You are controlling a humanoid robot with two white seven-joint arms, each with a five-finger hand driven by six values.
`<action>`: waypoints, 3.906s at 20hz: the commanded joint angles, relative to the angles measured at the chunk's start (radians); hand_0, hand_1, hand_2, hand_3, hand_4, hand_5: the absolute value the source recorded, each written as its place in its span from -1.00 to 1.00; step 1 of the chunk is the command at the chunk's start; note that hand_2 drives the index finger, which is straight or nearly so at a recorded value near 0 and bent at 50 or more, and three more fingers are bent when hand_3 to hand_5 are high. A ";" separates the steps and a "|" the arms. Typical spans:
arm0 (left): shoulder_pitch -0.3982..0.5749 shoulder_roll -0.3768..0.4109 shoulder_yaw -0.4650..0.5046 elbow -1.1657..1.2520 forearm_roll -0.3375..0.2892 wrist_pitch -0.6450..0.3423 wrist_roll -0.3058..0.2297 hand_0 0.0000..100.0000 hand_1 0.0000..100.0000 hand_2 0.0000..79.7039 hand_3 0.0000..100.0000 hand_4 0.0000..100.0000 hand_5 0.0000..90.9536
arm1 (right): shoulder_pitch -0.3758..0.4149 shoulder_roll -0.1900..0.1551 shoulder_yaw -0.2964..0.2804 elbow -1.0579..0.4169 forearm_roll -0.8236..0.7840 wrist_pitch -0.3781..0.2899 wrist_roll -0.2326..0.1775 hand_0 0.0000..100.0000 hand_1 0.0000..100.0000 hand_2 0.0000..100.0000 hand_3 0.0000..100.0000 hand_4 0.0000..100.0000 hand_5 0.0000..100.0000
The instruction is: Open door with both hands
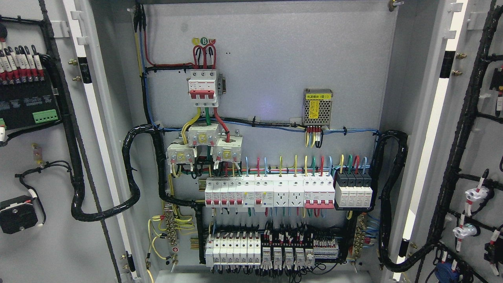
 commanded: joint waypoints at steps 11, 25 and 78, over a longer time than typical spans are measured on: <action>0.073 0.029 -0.078 -0.147 0.049 -0.035 0.001 -1.00 -1.00 -1.00 -1.00 -0.92 -1.00 | 0.009 -0.014 0.223 -0.108 0.035 -0.004 -0.006 -1.00 -1.00 -1.00 -1.00 -1.00 -1.00; 0.184 0.042 -0.366 -0.177 0.037 -0.197 -0.007 -1.00 -1.00 -1.00 -1.00 -0.92 -1.00 | 0.140 0.054 0.346 -0.108 0.162 -0.010 -0.014 -1.00 -1.00 -1.00 -1.00 -1.00 -1.00; 0.156 -0.297 -0.649 1.367 -0.255 -0.295 -0.042 -1.00 -1.00 -1.00 -1.00 -0.92 -1.00 | 0.469 0.462 0.501 0.817 0.447 -0.035 -0.233 -1.00 -1.00 -1.00 -1.00 -1.00 -1.00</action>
